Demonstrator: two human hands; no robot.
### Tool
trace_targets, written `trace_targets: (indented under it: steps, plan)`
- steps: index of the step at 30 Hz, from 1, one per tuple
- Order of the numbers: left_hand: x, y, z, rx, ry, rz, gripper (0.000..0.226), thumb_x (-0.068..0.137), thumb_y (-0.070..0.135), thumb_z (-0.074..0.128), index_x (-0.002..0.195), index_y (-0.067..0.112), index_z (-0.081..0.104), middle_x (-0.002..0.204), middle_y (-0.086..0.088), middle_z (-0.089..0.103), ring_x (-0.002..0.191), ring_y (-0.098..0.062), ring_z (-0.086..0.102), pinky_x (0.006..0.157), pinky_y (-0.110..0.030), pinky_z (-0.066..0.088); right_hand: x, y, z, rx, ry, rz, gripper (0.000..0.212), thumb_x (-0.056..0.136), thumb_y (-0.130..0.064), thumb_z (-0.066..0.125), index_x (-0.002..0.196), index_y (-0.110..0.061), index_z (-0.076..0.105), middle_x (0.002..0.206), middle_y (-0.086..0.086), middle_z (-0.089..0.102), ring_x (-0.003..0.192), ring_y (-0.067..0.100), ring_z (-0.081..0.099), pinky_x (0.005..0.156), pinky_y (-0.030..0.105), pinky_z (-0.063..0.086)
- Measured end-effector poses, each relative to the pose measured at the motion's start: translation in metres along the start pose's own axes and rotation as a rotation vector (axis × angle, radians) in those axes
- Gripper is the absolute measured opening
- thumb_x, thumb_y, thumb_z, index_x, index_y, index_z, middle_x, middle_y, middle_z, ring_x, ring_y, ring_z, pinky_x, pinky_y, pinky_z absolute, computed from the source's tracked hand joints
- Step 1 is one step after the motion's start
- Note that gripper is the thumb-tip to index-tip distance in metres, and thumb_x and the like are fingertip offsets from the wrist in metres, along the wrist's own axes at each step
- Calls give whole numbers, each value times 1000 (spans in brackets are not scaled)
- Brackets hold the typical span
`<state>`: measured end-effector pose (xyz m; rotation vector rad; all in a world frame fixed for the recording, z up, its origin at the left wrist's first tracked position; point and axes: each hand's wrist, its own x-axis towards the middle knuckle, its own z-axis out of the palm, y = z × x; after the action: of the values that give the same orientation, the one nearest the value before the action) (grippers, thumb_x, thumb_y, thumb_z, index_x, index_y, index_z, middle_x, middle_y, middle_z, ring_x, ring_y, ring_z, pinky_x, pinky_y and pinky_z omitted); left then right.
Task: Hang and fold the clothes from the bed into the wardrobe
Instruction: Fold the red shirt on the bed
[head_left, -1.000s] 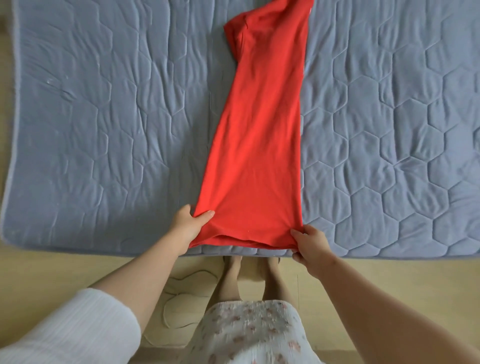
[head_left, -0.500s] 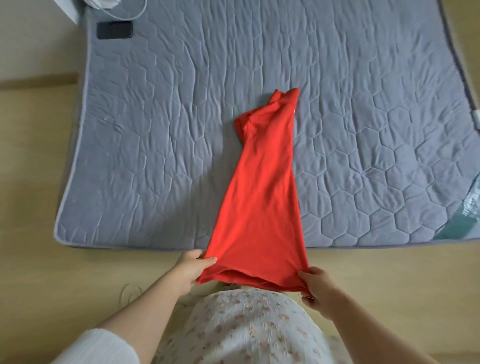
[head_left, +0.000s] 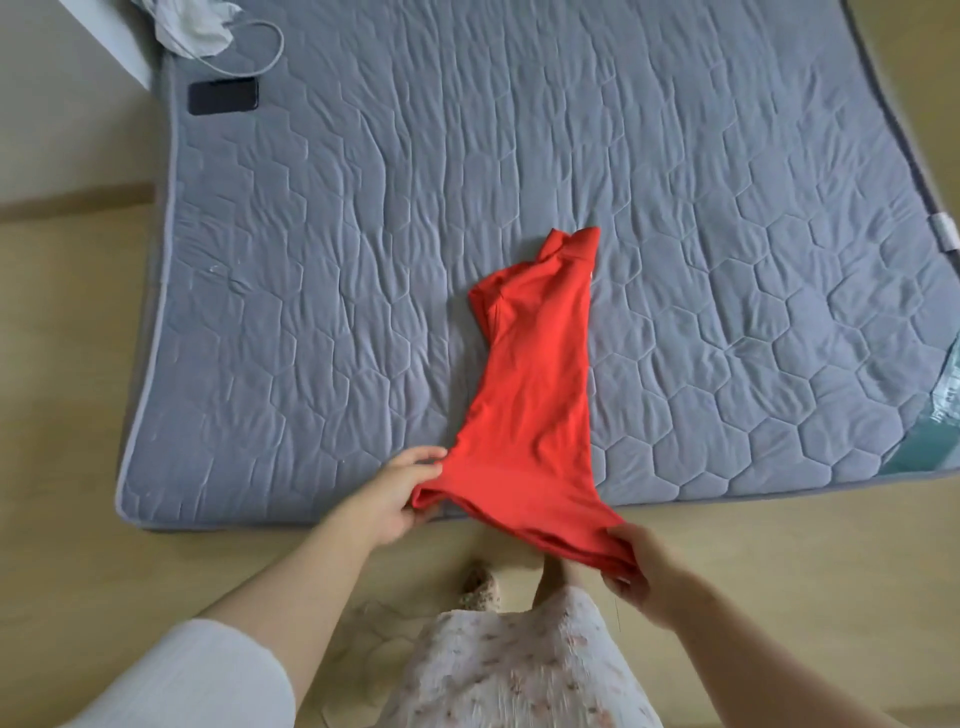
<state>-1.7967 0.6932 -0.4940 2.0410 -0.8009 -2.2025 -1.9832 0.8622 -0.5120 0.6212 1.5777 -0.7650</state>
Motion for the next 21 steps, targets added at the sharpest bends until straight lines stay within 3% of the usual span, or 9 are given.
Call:
trace_targets:
  steps: [3,5,9,11,12,14,15,17,21]
  plan:
    - [27,58,27,-173,-6,23,24,93,-1,43,79,14,56,51,0,59,37,-3,54,36,-13,44,16,-68,13,199,-26,-53,15,89,-8,50,74,-12,51,55,6,57,55,16,46,42,21,45]
    - [46,99,47,-284,-3,45,21,92,1,46,77,11,57,50,-1,57,36,-5,54,36,-13,45,25,-121,26,217,-28,-96,15,89,-11,50,74,-14,49,68,7,52,59,17,46,47,25,43]
    - [84,187,83,-420,9,142,18,93,4,47,77,8,55,45,-1,59,34,-5,54,35,-14,44,35,-224,55,213,-66,-230,17,91,-17,48,74,-18,47,72,3,46,61,15,45,53,29,40]
    - [105,224,94,-464,-14,258,11,97,14,45,99,11,55,75,-5,64,52,-8,62,47,-21,52,41,-268,70,213,-145,-327,17,94,-30,48,78,-23,50,77,-1,49,66,12,48,60,28,41]
    - [116,236,97,-441,-45,316,22,99,23,43,120,19,49,100,-4,62,72,-13,66,60,-28,55,45,-284,76,200,-186,-364,19,93,-40,47,84,-25,53,85,-3,52,71,13,50,65,29,43]
    - [135,242,99,-264,-86,347,50,99,37,36,145,39,15,143,4,37,116,-24,54,87,-43,46,57,-300,84,115,-213,-392,33,91,-56,43,112,-32,52,114,-8,51,89,16,53,78,34,43]
    - [142,236,100,-128,-69,332,57,99,40,35,146,41,4,152,7,24,128,-25,43,95,-46,40,66,-300,86,56,-189,-376,46,90,-58,41,129,-33,44,128,-9,44,102,18,51,82,35,41]
    - [157,213,100,128,12,284,61,99,37,37,148,34,1,156,6,16,135,-22,33,100,-44,35,84,-288,87,-52,-107,-340,54,92,-55,39,141,-32,33,142,-6,36,119,23,45,86,37,37]
    - [192,151,95,297,190,219,58,96,21,48,147,14,20,150,-4,30,127,-15,39,93,-20,31,120,-250,90,-252,16,-325,53,94,-31,51,143,-22,32,142,5,41,121,25,45,84,32,32]
